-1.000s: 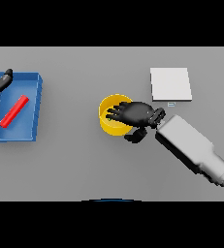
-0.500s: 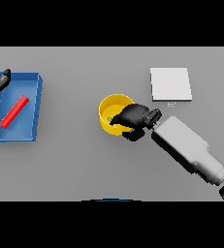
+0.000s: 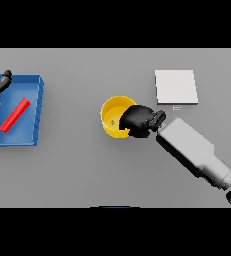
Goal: Pick up the red beaker and tilt it to pour out 1 green nut into yellow bowl. Pick up the yellow bowl and place it on the metallic measuring scale.
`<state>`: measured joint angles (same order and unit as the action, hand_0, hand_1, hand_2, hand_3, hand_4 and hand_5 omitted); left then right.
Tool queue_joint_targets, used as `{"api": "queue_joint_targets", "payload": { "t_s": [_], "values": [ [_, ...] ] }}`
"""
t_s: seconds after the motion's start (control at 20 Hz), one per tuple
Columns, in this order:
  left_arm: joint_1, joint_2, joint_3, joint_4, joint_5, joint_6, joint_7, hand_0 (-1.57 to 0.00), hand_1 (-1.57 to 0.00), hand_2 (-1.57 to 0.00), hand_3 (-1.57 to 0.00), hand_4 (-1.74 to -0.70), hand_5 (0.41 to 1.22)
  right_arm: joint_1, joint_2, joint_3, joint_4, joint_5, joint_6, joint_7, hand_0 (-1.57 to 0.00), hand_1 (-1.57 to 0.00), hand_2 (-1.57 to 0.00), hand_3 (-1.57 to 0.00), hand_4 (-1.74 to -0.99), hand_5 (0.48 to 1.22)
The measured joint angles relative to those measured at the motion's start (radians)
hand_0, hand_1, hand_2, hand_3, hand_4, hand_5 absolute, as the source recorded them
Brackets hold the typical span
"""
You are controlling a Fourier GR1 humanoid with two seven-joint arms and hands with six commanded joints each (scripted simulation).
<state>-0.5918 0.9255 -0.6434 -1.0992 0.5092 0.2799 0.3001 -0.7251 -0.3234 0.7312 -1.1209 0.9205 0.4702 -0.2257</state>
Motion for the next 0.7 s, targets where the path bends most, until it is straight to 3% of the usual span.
{"api": "queue_joint_targets", "payload": {
  "t_s": [0.25, 0.4, 0.55, 0.7],
  "values": [
    [0.013, 0.007, 0.002, -0.003, 0.006, -0.008, -0.008, 0.0, 0.0, 0.0, 0.0, -0.72, 0.696, -0.004, -0.009, -0.039, -0.017, -0.023, 0.009, 0.016, -1.54, -1.54, -1.33, -1.34, -1.73, 1.213],
    [0.005, 0.002, -0.001, -0.006, 0.001, 0.001, 0.007, 0.0, 0.0, 0.0, 0.0, -0.72, 0.693, 0.001, -0.037, -0.078, -0.071, -0.055, 0.052, 0.025, -1.56, -1.56, -1.39, -1.28, -1.735, 1.217],
    [-0.006, -0.007, -0.003, 0.018, -0.003, -0.009, 0.007, 0.0, 0.0, 0.0, 0.0, -0.72, 0.688, 0.001, -0.064, -0.115, -0.144, -0.075, 0.094, 0.069, -1.56, -1.56, -1.43, -1.21, -1.738, 1.219],
    [0.006, 0.001, -0.013, -0.002, -0.014, -0.001, 0.004, 0.0, 0.0, 0.0, 0.0, -0.71, 0.686, 0.012, -0.104, -0.157, -0.188, -0.074, 0.088, 0.096, -1.57, -1.57, -1.48, -1.17, -1.74, 1.22]
  ]
}}
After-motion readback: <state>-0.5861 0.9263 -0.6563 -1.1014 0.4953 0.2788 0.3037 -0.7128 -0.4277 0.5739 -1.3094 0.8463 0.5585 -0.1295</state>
